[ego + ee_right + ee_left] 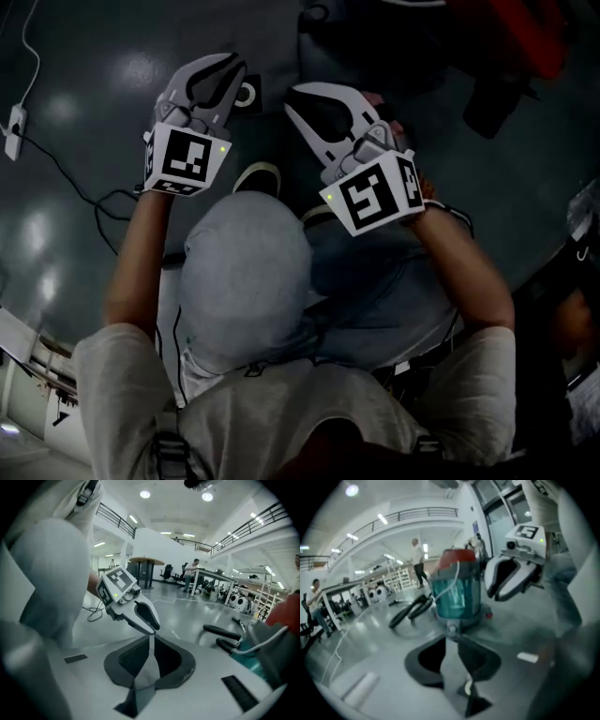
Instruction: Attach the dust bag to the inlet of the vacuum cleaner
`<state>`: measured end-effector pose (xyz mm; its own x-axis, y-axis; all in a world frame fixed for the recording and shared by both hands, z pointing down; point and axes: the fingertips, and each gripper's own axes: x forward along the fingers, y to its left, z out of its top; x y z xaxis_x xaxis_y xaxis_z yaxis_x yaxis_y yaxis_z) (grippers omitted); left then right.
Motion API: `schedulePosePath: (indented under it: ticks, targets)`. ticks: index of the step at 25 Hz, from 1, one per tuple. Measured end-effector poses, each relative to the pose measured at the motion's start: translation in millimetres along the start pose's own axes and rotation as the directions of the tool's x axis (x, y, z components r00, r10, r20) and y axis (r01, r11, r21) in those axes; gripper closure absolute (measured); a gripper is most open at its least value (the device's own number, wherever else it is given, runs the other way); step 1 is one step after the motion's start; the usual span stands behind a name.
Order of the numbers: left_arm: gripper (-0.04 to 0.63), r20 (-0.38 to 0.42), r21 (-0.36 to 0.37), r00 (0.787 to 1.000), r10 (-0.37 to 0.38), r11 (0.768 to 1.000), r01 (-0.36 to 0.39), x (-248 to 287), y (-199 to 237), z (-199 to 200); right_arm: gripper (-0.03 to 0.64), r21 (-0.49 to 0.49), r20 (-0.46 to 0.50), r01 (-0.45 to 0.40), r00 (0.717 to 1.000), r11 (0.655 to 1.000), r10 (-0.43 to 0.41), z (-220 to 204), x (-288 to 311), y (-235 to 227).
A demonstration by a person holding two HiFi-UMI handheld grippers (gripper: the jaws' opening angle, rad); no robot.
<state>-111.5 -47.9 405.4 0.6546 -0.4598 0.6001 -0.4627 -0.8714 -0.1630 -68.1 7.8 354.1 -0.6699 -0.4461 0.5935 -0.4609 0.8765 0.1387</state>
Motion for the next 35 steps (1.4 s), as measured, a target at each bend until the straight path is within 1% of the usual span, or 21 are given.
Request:
schedulePosePath:
  ticks: [1,3,4,5,7,9,13,17,21,24,26,27,30,33,35]
  targets:
    - [0.500,-0.049,-0.001,0.998,-0.030,1.000,0.030,6.3,-11.9,-37.5,0.603,-0.013,-0.036,-0.025,0.999,1.000,0.025,-20.9,26.6,14.5]
    - [0.479,-0.136,0.019,0.987,-0.085,0.996,0.089,12.9,-37.1,-89.8,0.593,-0.025,-0.096,-0.065,0.993,0.998,0.063,-53.4,63.1,35.4]
    - [0.460,-0.174,0.041,0.979,-0.107,0.992,0.116,14.9,-49.5,-109.1,0.565,-0.027,-0.126,-0.090,0.988,0.996,0.086,-67.5,76.3,44.1]
    - [0.443,-0.207,0.062,0.970,-0.126,0.988,0.142,16.6,-60.7,-126.4,0.523,-0.021,-0.155,-0.118,0.981,0.993,0.113,-80.7,88.2,53.0]
    - [0.436,-0.257,0.078,0.953,-0.159,0.980,0.185,20.4,-77.9,-157.3,0.486,0.011,-0.200,-0.174,0.965,0.985,0.172,-103.7,110.0,71.4]
    - [0.436,-0.290,0.075,0.938,-0.189,0.973,0.219,24.6,-90.5,-182.1,0.467,0.026,-0.241,-0.211,0.947,0.977,0.211,-124.8,128.9,89.2]
    - [0.413,-0.350,0.088,0.908,-0.230,0.957,0.276,32.9,-106.4,-218.9,0.445,-0.020,-0.313,-0.259,0.919,0.966,0.240,-160.3,158.7,116.3]
    - [0.400,-0.392,0.122,0.888,-0.241,0.943,0.310,39.2,-111.9,-240.7,0.436,-0.083,-0.371,-0.284,0.899,0.955,0.235,-188.0,177.5,129.8]
    - [0.400,-0.433,0.151,0.871,-0.233,0.934,0.325,43.7,-110.1,-260.8,0.434,-0.118,-0.388,-0.298,0.892,0.947,0.232,-203.8,189.1,136.7]
    - [0.405,-0.445,0.185,0.867,-0.225,0.924,0.335,47.6,-106.5,-267.0,0.434,-0.161,-0.407,-0.304,0.887,0.939,0.218,-211.6,194.4,137.8]
    - [0.447,-0.447,0.201,0.867,-0.221,0.919,0.338,48.5,-104.9,-266.7,0.435,-0.178,-0.416,-0.306,0.884,0.935,0.210,-214.1,196.3,138.0]
    - [0.452,-0.449,0.208,0.865,-0.222,0.916,0.343,48.2,-104.9,-266.6,0.435,-0.180,-0.416,-0.304,0.885,0.935,0.208,-213.7,196.6,138.1]
    - [0.493,-0.451,0.217,0.863,-0.228,0.910,0.354,45.1,-106.1,-264.6,0.435,-0.177,-0.396,-0.292,0.895,0.940,0.203,-209.2,195.9,136.7]
    - [0.540,-0.453,0.204,0.859,-0.239,0.910,0.361,37.9,-105.7,-260.6,0.434,-0.180,-0.370,-0.278,0.908,0.943,0.197,-200.6,194.8,134.3]
    - [0.568,-0.454,0.183,0.854,-0.254,0.911,0.368,31.0,-103.7,-255.7,0.434,-0.207,-0.348,-0.261,0.920,0.943,0.179,-190.6,192.4,132.2]
